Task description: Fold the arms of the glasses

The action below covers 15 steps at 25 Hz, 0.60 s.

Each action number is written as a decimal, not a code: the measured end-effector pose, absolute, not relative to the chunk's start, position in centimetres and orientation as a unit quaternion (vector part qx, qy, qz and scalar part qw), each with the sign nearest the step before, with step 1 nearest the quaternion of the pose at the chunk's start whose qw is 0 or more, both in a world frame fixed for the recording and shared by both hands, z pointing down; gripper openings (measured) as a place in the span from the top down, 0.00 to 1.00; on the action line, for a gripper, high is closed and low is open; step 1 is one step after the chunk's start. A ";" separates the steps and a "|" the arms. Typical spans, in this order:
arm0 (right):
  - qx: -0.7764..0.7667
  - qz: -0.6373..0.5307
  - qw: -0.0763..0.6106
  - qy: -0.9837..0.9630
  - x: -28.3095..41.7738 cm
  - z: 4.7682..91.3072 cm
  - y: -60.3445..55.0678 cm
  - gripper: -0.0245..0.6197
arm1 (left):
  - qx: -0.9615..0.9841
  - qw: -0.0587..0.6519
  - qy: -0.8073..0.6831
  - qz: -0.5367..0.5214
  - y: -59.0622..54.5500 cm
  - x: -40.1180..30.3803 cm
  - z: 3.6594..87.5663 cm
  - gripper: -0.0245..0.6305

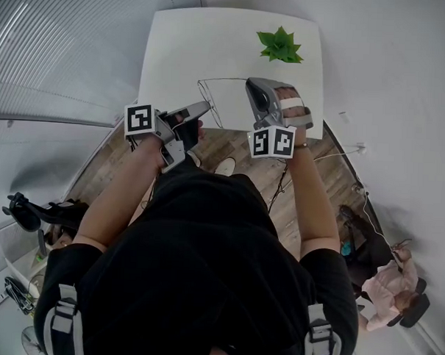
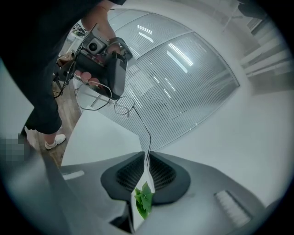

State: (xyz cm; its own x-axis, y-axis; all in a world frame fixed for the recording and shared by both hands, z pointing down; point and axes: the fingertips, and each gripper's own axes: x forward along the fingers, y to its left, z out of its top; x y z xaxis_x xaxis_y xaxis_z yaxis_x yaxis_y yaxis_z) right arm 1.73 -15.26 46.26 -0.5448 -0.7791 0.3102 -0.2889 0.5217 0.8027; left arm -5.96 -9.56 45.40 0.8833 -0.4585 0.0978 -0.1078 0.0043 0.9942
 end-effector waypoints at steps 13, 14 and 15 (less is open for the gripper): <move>0.324 -0.353 0.323 -0.816 -0.1 45.3 -13.8 0.89 | 0.687 0.674 -0.220 -0.158 -11.4 -7.5 44.7 0.94; 0.323 -0.352 0.321 -0.818 -0.3 45.3 -13.7 0.89 | 0.687 0.673 -0.221 -0.159 -11.6 -7.6 44.6 0.94; 0.322 -0.351 0.320 -0.819 -0.4 45.3 -13.6 0.89 | 0.687 0.673 -0.222 -0.161 -11.8 -7.7 44.6 0.94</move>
